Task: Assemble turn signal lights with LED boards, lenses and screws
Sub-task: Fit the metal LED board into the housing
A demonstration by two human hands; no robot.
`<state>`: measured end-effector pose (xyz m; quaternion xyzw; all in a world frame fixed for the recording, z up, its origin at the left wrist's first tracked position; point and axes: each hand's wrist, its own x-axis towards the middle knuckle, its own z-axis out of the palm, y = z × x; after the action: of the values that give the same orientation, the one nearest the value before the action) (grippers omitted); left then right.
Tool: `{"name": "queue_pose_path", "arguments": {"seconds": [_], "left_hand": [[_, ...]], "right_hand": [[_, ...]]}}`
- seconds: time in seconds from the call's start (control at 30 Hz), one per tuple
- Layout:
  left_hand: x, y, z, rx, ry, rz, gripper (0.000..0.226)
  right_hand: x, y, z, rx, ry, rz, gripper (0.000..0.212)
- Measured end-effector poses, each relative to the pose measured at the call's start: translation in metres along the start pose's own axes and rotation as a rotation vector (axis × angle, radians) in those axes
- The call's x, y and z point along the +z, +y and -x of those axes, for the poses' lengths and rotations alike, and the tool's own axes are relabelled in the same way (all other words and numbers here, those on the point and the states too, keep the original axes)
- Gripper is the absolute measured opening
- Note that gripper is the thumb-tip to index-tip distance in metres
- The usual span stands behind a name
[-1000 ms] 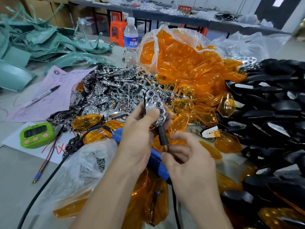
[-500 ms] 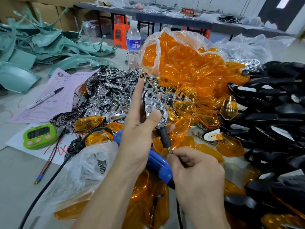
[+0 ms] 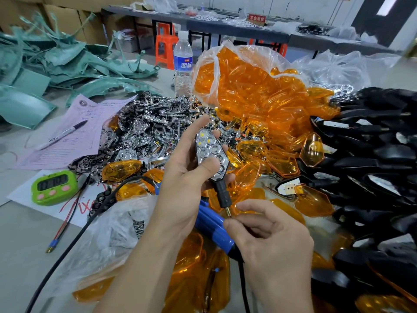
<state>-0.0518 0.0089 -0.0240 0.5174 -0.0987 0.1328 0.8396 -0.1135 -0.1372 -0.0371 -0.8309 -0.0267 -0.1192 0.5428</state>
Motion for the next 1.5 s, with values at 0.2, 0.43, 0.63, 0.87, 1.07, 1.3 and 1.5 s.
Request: {"name": "queue_pose_path", "arguments": {"seconds": [0.2,0.43,0.63,0.87,1.07,1.3,1.5], "left_hand": [[-0.002,-0.001,0.000,-0.010,-0.010,0.003,0.063],[-0.002,-0.001,-0.001,-0.004,-0.070,-0.064,0.070],[-0.001,-0.001,0.000,-0.007,-0.065,-0.053,0.078],[0.001,0.000,0.001,-0.044,-0.079,-0.053,0.067],[0.006,0.003,0.003,-0.056,-0.074,-0.077,0.069],[0.009,0.003,0.006,0.008,0.002,-0.310,0.060],[0.006,-0.001,0.004,0.052,0.157,-0.384,0.032]], "right_hand": [[0.002,-0.007,0.006,-0.112,0.063,0.020,0.058],[0.008,-0.002,0.006,0.052,0.082,-0.009,0.046],[0.007,-0.004,0.006,0.074,0.091,0.002,0.046],[0.008,-0.006,0.000,0.083,-0.015,-0.113,0.047],[0.006,-0.004,-0.004,0.093,-0.018,-0.147,0.050],[0.009,-0.004,0.000,0.152,-0.002,-0.094,0.056],[0.011,-0.001,0.002,0.159,0.050,-0.051,0.053]]}}
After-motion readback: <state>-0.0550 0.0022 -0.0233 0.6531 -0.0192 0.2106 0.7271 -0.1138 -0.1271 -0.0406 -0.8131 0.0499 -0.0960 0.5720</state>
